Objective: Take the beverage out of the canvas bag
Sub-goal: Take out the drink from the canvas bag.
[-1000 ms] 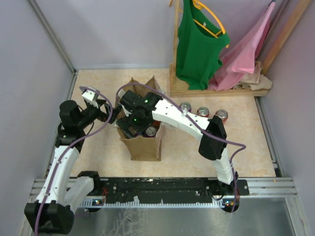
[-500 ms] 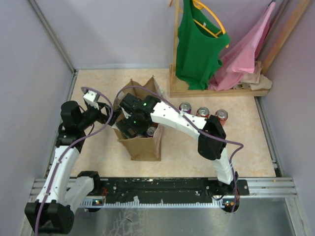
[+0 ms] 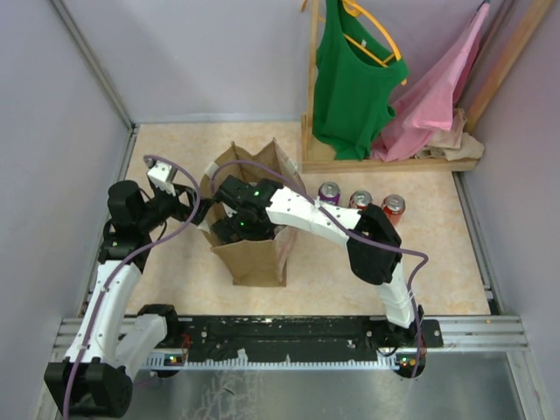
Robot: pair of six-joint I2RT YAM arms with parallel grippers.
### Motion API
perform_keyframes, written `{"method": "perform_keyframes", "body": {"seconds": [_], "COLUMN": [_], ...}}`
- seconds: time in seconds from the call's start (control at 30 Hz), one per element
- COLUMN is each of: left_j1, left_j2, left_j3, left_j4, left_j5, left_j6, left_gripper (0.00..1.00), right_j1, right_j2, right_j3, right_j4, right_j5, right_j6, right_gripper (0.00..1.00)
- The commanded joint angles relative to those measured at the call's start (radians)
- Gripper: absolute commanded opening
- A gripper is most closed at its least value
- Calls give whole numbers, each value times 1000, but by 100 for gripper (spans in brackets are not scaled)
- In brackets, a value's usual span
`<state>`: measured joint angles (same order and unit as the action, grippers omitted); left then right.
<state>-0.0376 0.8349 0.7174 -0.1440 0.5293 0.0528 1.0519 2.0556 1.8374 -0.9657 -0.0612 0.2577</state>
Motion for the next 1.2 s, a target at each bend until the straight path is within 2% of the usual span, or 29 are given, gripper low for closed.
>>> {"method": "perform_keyframes", "body": {"seconds": [0.0,0.17,0.2,0.3,0.43,0.57,0.67,0.73,0.77,0.97,1.17], "left_j1": [-8,-8,-8,-7,-8,-9,-10,-10,-10,-9,-9], "left_j2": [-20,-17,-16,-13,-10,-7,-6,-5,-5,-5,-6], "left_j3": [19,24,25,23,21,21,22,22,22,24,26], "left_j4": [139,141,142,147,150,156,157,158,158,159,155], "left_j5": [35,35,36,35,38,35,35,35,35,32,29], "left_j6": [-41,-41,-42,-44,-46,-44,-41,-41,-41,-39,-37], "left_gripper": [100,100,100,100,100,100,100,100,100,100,100], "right_j1": [68,68,68,69,77,84,84,85,84,84,84], "right_j2": [46,58,59,70,76,79,74,68,64,25,-18], "right_j3": [-33,-34,-33,-21,-19,-14,-5,9,19,105,278], "right_j4": [-74,-67,-70,-90,-111,-123,-124,-126,-128,-133,-158], "right_j5": [-59,-53,-47,-31,-8,17,47,71,80,170,289], "right_j6": [-55,-53,-55,-62,-77,-78,-73,-68,-65,-65,-76], "right_gripper": [99,98,95,76,66,45,23,4,0,0,0]}}
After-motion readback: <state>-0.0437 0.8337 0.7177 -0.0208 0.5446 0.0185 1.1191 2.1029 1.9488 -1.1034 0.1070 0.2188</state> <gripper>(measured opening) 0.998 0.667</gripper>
